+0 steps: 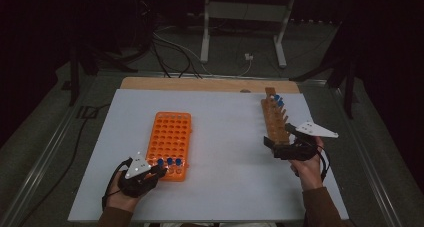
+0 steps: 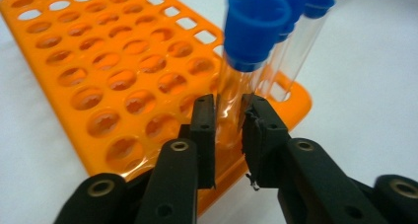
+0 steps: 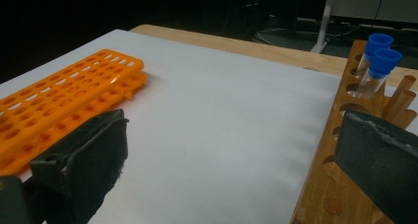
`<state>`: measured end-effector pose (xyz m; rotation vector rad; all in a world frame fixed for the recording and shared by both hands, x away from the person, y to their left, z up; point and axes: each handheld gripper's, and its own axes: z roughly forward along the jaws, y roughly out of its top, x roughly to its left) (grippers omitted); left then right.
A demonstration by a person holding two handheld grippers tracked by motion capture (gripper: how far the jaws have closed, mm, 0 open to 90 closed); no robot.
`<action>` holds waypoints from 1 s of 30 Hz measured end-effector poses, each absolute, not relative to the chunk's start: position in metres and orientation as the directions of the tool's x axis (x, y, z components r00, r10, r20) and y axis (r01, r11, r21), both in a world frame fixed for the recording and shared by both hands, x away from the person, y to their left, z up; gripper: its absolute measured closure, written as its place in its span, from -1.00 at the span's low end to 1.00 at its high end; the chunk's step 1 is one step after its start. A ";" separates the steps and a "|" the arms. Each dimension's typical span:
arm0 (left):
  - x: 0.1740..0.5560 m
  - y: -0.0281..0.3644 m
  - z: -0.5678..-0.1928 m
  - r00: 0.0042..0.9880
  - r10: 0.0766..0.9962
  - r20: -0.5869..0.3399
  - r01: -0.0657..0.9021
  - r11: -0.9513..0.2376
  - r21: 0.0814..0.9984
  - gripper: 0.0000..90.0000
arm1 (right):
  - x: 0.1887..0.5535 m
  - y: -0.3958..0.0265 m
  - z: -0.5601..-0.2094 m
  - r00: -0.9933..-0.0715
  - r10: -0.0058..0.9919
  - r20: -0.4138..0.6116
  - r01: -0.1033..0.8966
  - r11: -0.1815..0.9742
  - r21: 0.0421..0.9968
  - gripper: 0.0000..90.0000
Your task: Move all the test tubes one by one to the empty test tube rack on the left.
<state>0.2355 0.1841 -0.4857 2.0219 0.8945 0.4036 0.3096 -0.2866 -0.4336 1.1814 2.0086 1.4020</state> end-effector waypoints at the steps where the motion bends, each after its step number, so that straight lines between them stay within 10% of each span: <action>1: 0.235 0.185 -0.484 0.691 0.721 -0.051 0.433 -0.357 0.828 0.59 | 0.310 -0.287 -0.434 -0.550 0.826 0.125 0.402 0.131 0.906 -1.00; 15: 0.234 0.189 -0.477 0.678 0.733 -0.049 0.401 -0.313 0.861 0.71 | 0.315 -0.292 -0.433 -0.532 0.840 0.110 0.401 0.135 0.906 -1.00; 30: 0.227 0.209 -0.458 0.696 0.701 -0.157 0.322 -0.110 0.940 0.04 | 0.358 -0.306 -0.433 -0.444 0.890 0.098 0.442 0.123 0.889 -0.98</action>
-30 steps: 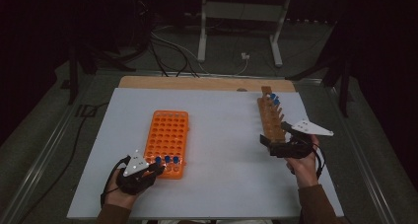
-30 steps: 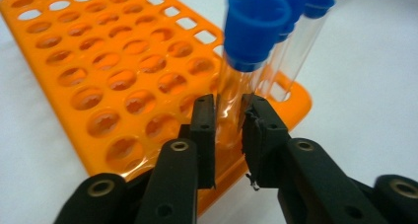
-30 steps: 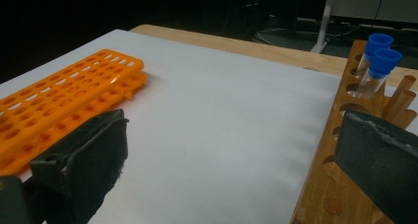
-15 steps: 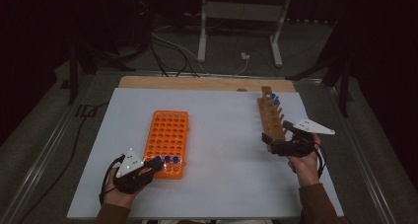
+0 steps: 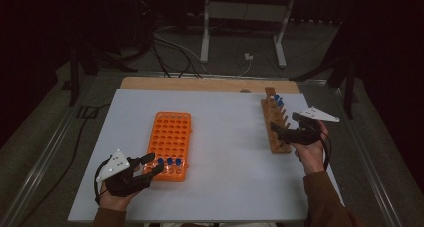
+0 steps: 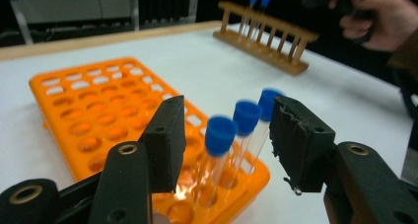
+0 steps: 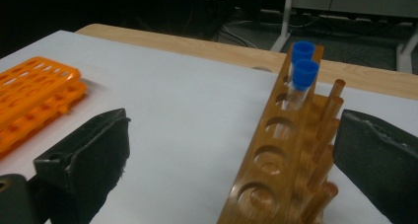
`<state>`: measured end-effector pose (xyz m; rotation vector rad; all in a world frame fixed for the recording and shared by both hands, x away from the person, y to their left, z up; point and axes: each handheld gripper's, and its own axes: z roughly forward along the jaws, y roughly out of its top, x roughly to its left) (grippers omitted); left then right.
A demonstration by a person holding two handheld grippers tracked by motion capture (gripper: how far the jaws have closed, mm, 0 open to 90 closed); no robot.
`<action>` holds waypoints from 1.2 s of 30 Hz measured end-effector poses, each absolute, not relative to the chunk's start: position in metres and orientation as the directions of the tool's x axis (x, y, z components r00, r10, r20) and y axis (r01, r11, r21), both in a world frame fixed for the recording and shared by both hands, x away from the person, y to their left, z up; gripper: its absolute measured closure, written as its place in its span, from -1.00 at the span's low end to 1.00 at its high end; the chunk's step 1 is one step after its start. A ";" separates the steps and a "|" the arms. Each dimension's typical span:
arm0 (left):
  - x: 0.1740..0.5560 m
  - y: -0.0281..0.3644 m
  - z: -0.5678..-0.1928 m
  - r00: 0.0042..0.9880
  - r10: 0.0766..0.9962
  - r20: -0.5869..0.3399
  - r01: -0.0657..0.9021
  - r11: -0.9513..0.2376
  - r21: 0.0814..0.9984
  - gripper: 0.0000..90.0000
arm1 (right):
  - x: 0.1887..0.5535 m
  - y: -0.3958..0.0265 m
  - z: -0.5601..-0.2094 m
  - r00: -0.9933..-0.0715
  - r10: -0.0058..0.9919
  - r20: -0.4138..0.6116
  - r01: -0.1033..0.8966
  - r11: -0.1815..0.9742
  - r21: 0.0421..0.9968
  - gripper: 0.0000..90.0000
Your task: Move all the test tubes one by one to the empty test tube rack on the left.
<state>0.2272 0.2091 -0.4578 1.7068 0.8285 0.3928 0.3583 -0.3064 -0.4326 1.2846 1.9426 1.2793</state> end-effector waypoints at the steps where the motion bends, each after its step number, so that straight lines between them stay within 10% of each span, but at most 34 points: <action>1: 0.228 0.210 -0.456 0.689 0.708 -0.155 0.320 -0.105 0.942 -0.06 | 0.361 -0.307 -0.433 -0.440 0.893 0.095 0.443 0.124 0.888 -0.98; 13: 0.246 0.216 -0.452 0.537 0.839 -0.091 0.328 -0.108 0.938 -0.94 | 0.398 -0.312 -0.446 -0.371 0.922 0.114 0.493 0.091 0.865 -0.80; 36: 0.255 0.221 -0.468 0.463 0.880 -0.105 0.378 -0.089 0.922 -0.98 | 0.431 -0.303 -0.458 -0.343 0.939 0.011 0.521 0.181 0.834 0.55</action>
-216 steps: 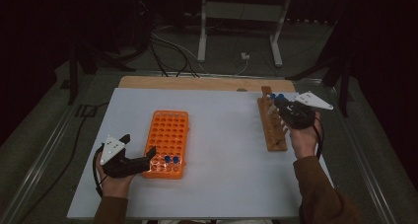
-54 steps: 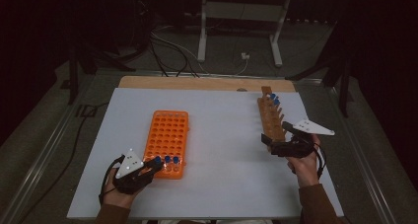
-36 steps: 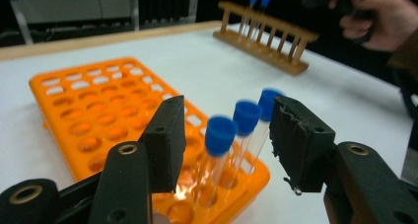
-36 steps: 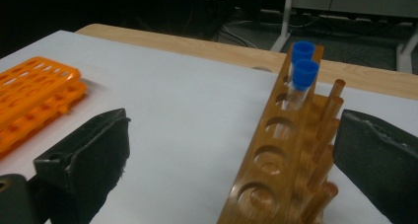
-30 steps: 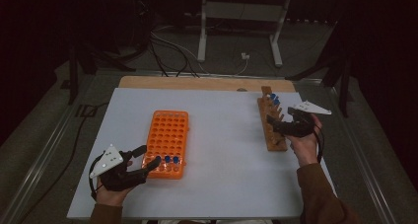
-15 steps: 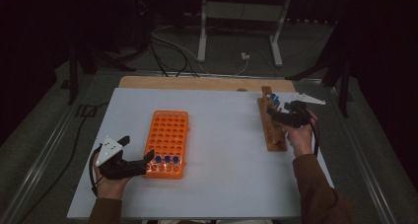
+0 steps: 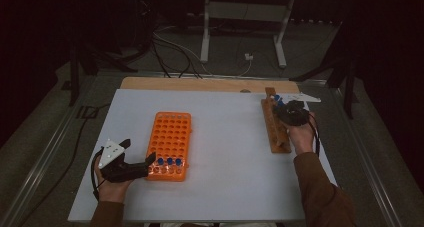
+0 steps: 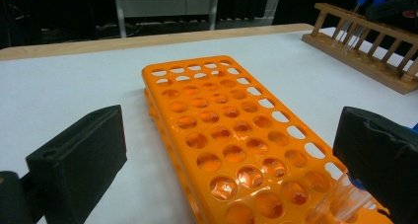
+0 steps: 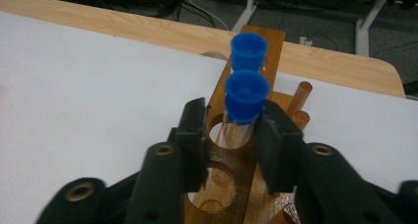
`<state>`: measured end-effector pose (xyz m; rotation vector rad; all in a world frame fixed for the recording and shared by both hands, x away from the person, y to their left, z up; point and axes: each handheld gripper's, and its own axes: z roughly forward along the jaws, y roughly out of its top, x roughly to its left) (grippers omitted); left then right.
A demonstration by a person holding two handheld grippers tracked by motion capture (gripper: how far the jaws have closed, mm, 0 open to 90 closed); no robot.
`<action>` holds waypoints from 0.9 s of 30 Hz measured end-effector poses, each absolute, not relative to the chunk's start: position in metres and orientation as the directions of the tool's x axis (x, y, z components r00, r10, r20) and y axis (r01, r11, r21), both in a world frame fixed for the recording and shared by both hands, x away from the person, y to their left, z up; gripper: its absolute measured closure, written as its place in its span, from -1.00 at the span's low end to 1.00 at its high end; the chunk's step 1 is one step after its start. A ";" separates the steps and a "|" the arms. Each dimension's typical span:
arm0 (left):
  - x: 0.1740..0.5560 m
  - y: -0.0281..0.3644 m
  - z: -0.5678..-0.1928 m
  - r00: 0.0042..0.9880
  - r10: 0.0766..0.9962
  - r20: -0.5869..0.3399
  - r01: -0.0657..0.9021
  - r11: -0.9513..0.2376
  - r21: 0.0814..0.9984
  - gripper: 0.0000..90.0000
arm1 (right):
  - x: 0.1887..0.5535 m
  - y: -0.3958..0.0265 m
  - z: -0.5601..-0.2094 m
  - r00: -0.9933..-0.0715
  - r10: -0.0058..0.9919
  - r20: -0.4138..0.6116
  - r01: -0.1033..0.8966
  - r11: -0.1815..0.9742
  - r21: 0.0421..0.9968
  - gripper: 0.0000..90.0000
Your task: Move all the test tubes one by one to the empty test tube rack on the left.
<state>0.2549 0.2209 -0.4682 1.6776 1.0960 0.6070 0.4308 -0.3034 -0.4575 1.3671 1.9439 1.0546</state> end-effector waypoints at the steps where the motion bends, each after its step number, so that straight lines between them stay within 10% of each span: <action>1: 0.255 0.221 -0.468 0.463 0.880 -0.107 0.379 -0.087 0.921 -0.98 | 0.431 -0.303 -0.458 -0.347 0.938 0.005 0.519 0.188 0.834 0.59; 27: 0.255 0.221 -0.470 0.465 0.878 -0.111 0.390 -0.091 0.916 -0.98 | 0.426 -0.303 -0.446 -0.335 0.942 -0.004 0.482 0.175 0.859 0.71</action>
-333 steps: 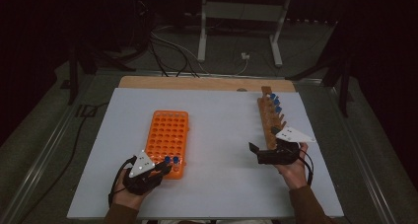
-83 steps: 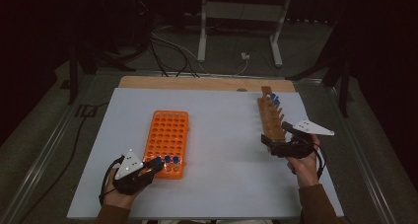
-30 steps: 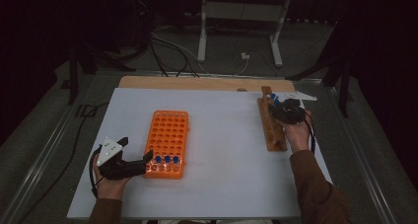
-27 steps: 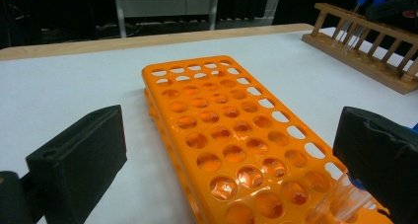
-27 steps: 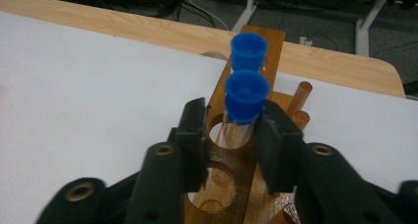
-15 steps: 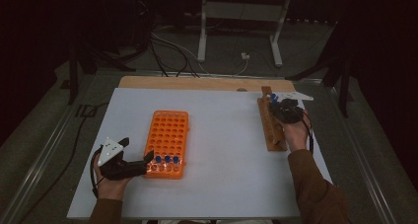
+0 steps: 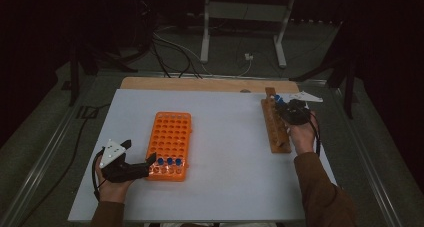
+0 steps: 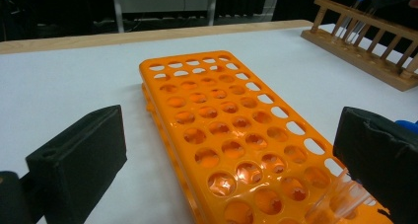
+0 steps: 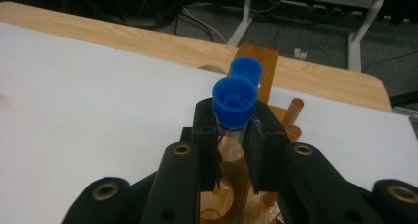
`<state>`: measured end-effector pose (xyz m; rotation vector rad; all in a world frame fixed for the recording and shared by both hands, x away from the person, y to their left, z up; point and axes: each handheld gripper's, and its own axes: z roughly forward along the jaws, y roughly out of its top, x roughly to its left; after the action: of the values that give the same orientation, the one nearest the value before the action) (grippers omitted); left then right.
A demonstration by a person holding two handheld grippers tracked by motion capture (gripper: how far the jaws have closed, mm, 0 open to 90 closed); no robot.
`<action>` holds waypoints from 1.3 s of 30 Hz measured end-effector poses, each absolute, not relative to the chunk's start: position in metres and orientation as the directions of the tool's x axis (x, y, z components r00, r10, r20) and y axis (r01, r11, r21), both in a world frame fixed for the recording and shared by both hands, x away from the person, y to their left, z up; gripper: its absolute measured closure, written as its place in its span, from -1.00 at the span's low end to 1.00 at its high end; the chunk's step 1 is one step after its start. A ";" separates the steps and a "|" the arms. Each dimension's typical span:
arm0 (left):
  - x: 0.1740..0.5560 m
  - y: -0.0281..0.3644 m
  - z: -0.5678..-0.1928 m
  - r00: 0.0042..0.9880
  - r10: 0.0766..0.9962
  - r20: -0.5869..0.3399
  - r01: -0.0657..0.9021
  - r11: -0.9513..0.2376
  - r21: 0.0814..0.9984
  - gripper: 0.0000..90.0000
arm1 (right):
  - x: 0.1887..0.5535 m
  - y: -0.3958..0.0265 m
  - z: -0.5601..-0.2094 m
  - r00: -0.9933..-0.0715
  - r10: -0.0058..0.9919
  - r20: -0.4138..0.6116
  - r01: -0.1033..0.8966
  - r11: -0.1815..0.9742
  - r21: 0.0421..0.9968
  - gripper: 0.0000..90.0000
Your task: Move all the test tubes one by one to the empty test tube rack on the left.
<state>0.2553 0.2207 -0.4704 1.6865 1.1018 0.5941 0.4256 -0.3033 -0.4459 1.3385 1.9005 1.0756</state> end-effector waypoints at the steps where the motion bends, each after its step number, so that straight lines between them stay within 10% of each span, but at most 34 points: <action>1: 0.255 0.221 -0.470 0.466 0.878 -0.111 0.390 -0.091 0.916 -0.98 | 0.425 -0.304 -0.444 -0.336 0.942 -0.005 0.477 0.175 0.861 0.71; 39: 0.256 0.219 -0.472 0.469 0.876 -0.113 0.396 -0.095 0.913 -0.98 | 0.396 -0.275 -0.398 -0.491 0.871 0.002 0.395 0.220 0.892 0.71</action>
<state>0.2560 0.2192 -0.4717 1.6936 1.1023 0.5868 0.3962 -0.2748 -0.3983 1.1640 1.9881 1.2236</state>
